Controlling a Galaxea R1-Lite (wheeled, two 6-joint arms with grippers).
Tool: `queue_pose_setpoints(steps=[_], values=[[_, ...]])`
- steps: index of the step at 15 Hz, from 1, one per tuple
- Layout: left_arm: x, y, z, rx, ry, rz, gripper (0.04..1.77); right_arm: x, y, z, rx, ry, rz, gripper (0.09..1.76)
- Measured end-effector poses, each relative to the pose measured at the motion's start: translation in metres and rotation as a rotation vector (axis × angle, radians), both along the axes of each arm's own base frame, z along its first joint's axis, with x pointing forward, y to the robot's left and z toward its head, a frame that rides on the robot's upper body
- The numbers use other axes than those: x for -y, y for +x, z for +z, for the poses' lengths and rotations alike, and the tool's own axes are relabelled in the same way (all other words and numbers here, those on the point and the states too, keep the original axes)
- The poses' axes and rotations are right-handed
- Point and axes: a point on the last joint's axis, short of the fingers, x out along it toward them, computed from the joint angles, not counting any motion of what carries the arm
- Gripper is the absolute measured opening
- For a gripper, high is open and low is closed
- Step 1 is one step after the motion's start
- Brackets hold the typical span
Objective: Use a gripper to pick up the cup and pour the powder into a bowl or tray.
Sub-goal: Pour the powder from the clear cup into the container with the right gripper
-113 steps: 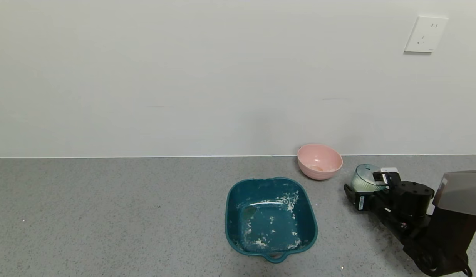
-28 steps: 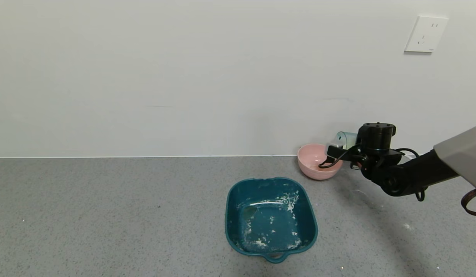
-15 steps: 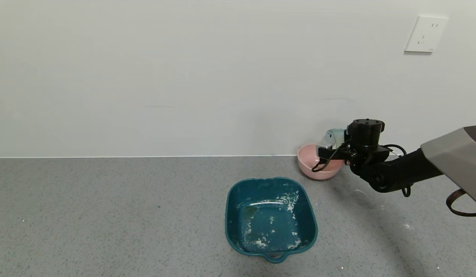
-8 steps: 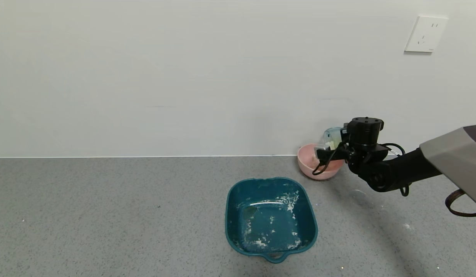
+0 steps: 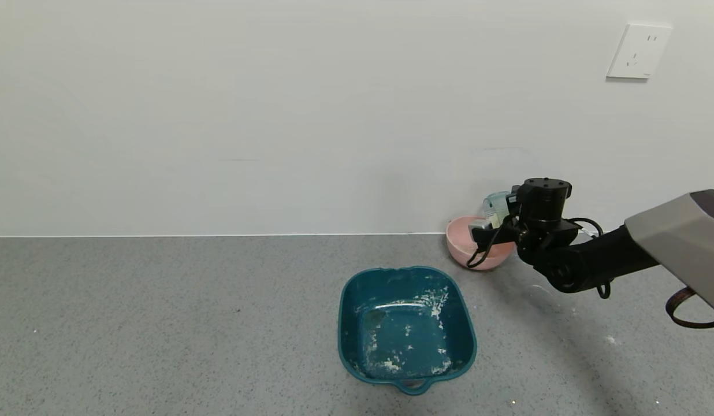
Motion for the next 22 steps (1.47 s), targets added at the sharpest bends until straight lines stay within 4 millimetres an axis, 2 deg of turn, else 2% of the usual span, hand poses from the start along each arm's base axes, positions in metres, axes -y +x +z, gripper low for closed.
queue_pose_setpoints(steps=[10, 22], values=[[0.000, 0.000, 0.000, 0.000, 0.000, 0.000, 1.72, -0.001, -0.008, -0.006, -0.009, -0.057, 0.013, 1.34], [0.000, 0.000, 0.000, 0.000, 0.000, 0.000, 1.72, -0.004, -0.012, -0.003, 0.009, -0.112, -0.013, 1.34]])
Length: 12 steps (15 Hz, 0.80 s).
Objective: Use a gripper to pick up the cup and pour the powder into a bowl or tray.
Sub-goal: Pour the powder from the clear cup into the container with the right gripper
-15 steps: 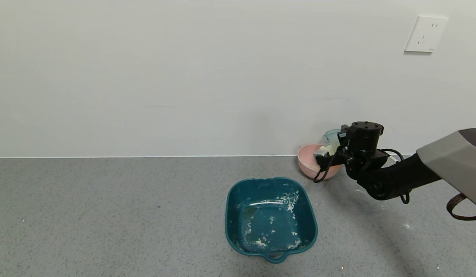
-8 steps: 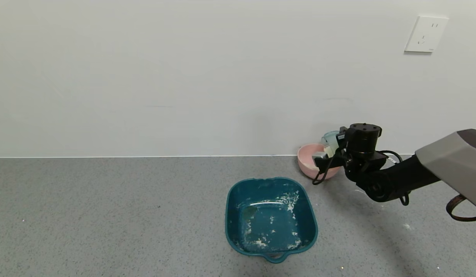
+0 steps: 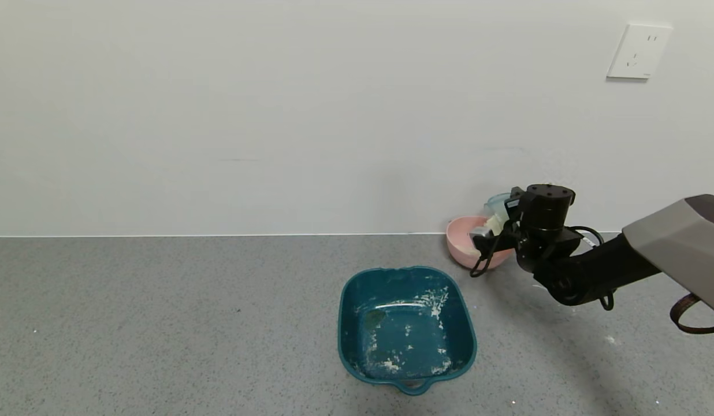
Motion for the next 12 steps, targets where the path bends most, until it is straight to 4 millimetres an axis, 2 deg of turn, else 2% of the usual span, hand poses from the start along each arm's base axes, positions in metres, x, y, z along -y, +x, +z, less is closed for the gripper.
queue_pose_setpoints(steps=[9, 12], values=[[0.0000, 0.0000, -0.0001, -0.001, 0.000, 0.000, 1.72, 0.0031, -0.0017, -0.0012, -0.003, 0.009, -0.006, 1.34], [0.0000, 0.0000, -0.0001, -0.001, 0.000, 0.000, 1.72, 0.0089, -0.0044, -0.0045, 0.004, 0.077, -0.019, 1.34]])
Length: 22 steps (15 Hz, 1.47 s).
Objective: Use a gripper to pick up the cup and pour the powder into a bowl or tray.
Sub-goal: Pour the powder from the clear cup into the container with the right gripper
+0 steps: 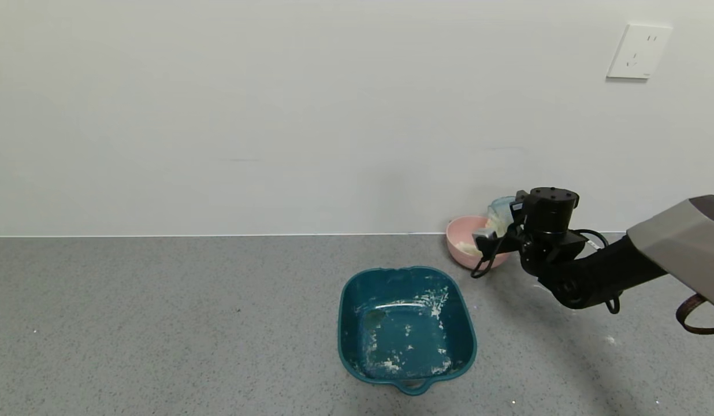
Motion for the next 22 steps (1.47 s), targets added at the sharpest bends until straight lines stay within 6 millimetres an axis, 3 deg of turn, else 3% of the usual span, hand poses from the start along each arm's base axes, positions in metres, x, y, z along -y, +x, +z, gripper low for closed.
queue_pose_setpoints(steps=[4, 12, 22], values=[[0.000, 0.000, 0.000, 0.000, 0.000, 0.000, 1.72, 0.010, -0.007, -0.007, 0.020, 0.155, -0.032, 1.34], [0.000, 0.000, 0.000, 0.000, 0.000, 0.000, 1.72, 0.013, -0.024, -0.020, 0.055, 0.476, -0.029, 1.34], [0.000, 0.000, 0.000, 0.000, 0.000, 0.000, 1.72, 0.023, -0.038, -0.007, 0.248, 1.090, -0.080, 1.34]])
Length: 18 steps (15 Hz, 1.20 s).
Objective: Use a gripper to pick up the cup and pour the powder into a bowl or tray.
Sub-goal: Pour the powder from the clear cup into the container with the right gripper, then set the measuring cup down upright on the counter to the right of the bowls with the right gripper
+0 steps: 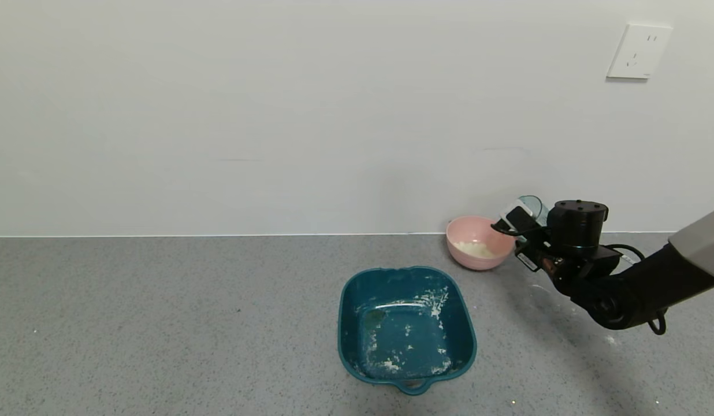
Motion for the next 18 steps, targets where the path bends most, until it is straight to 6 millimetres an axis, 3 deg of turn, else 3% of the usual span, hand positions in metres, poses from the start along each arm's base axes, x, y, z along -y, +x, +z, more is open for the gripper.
queue_pose_setpoints(steps=[9, 18], values=[[0.000, 0.000, 0.000, 0.000, 0.000, 0.000, 1.72, 0.007, -0.056, -0.013, 0.058, 0.473, -0.033, 1.34], [0.000, 0.000, 0.000, 0.000, 0.000, 0.000, 1.72, -0.012, -0.105, -0.017, 0.101, 0.804, 0.005, 1.34]])
